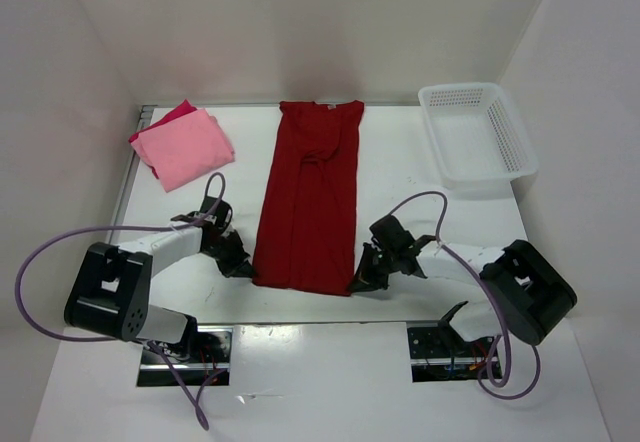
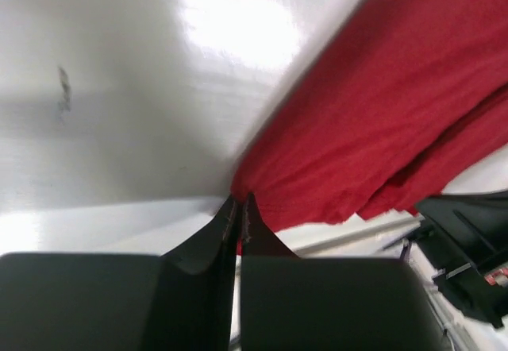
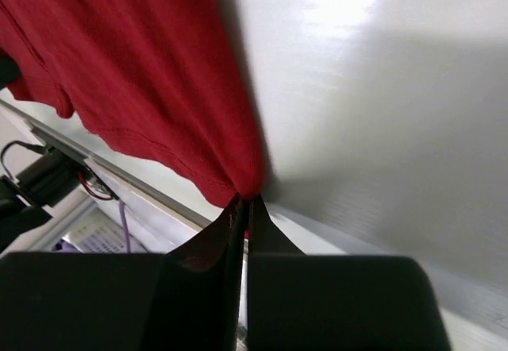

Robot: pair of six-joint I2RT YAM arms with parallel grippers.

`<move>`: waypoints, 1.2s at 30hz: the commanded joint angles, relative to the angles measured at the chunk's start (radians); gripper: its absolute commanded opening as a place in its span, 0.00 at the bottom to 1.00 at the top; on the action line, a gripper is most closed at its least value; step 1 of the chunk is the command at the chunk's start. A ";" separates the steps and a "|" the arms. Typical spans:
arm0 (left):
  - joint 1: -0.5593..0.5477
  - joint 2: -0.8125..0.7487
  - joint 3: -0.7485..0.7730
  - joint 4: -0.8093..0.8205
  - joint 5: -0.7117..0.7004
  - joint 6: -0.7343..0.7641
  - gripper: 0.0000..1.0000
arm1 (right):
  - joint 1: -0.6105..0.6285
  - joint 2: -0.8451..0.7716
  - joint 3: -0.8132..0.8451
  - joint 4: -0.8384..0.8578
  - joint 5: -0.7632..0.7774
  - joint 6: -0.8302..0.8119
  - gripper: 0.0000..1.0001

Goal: Fold and stack the t-shirts
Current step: Grab the bottom of the folded rectangular tshirt with both arms, then fold the folded rectangular tshirt in 1/3 of the way

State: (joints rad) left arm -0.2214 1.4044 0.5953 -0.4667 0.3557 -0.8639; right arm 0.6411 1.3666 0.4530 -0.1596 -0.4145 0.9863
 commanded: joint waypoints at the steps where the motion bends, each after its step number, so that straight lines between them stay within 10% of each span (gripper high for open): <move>1: -0.006 -0.050 -0.008 -0.084 0.069 0.046 0.00 | 0.054 -0.036 0.045 -0.104 0.025 -0.005 0.00; 11: 0.005 -0.167 0.213 -0.374 0.125 0.140 0.00 | 0.036 -0.293 0.212 -0.417 0.052 -0.070 0.00; 36: 0.099 0.679 1.063 0.014 -0.046 0.069 0.02 | -0.420 0.569 0.966 -0.267 0.075 -0.420 0.00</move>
State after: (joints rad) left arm -0.1261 2.0422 1.5978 -0.4870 0.3519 -0.7906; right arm 0.2306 1.8748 1.3453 -0.4660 -0.3374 0.6010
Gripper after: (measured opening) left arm 0.017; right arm 0.008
